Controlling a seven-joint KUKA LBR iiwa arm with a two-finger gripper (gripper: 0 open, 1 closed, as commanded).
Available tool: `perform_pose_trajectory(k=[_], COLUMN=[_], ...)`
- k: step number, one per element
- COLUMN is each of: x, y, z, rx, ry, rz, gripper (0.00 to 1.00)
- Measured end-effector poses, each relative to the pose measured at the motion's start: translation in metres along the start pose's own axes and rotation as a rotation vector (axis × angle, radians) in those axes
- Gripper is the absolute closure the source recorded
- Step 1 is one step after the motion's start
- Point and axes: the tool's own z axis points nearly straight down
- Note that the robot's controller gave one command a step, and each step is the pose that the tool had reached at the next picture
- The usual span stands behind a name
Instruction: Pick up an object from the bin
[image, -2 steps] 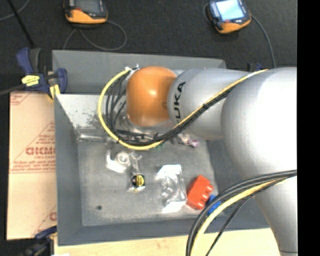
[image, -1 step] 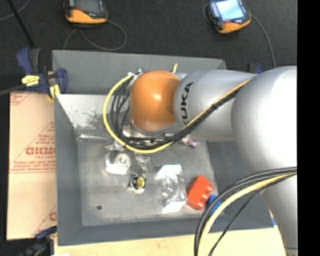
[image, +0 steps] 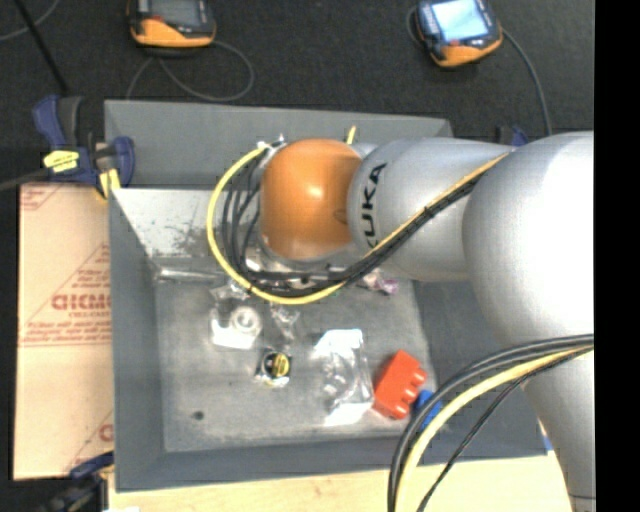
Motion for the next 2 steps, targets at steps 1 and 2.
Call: perform_pose_trajectory(k=[1,2], x=[0.000,-0.002], y=[0.000,-0.004], z=[-0.001,-0.107], rx=[0.000,0.001], ry=[0.000,0.000], rz=[0.002,0.008], gripper=[1.00,1.00])
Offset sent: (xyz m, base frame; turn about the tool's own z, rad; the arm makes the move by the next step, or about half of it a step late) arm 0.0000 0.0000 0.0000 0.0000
